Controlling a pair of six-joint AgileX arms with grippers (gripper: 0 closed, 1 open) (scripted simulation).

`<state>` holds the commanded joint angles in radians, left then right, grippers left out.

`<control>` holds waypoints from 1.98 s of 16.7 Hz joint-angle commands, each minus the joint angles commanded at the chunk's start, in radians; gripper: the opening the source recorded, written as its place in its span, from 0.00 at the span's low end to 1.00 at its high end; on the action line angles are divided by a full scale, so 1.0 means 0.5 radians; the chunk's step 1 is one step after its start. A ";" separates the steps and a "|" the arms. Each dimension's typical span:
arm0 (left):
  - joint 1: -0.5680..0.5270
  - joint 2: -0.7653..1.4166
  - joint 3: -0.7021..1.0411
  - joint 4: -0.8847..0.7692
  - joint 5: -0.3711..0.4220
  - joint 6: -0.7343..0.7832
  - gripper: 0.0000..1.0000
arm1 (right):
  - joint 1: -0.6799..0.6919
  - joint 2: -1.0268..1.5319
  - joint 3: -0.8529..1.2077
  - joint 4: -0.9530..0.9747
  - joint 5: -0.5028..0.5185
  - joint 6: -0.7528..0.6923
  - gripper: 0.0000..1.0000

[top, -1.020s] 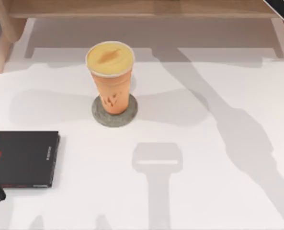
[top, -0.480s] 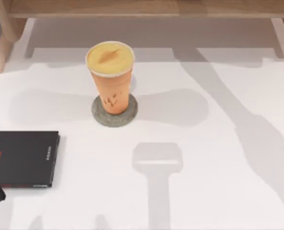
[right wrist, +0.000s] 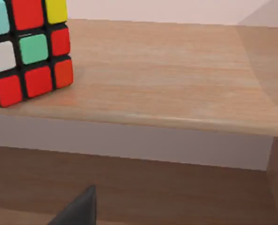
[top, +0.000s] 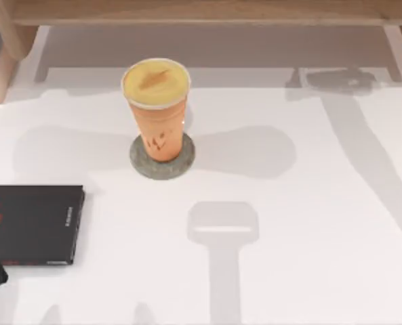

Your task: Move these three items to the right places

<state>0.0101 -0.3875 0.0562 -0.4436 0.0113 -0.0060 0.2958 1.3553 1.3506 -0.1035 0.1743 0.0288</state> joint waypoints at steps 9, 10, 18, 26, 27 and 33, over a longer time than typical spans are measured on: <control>0.000 0.000 0.000 0.000 0.000 0.000 1.00 | -0.427 -1.986 -2.059 0.118 -0.331 -0.051 1.00; 0.000 0.000 0.000 0.000 0.000 0.000 1.00 | -0.462 -2.150 -2.207 0.134 -0.341 -0.054 1.00; 0.000 0.000 0.000 0.000 0.000 0.000 1.00 | -0.592 -2.711 -2.701 0.207 -0.349 -0.058 1.00; 0.041 0.433 0.158 0.128 0.042 -0.008 1.00 | -0.592 -2.711 -2.701 0.207 -0.349 -0.058 1.00; 0.056 0.517 0.240 0.209 0.066 -0.011 1.00 | -0.592 -2.711 -2.701 0.207 -0.349 -0.058 1.00; 0.192 1.447 0.952 0.885 0.255 -0.018 1.00 | -0.592 -2.711 -2.701 0.207 -0.349 -0.058 1.00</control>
<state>0.1060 0.3359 0.5324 -0.0012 0.1388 -0.0151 0.0000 0.0000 0.0000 0.0000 0.0000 0.0000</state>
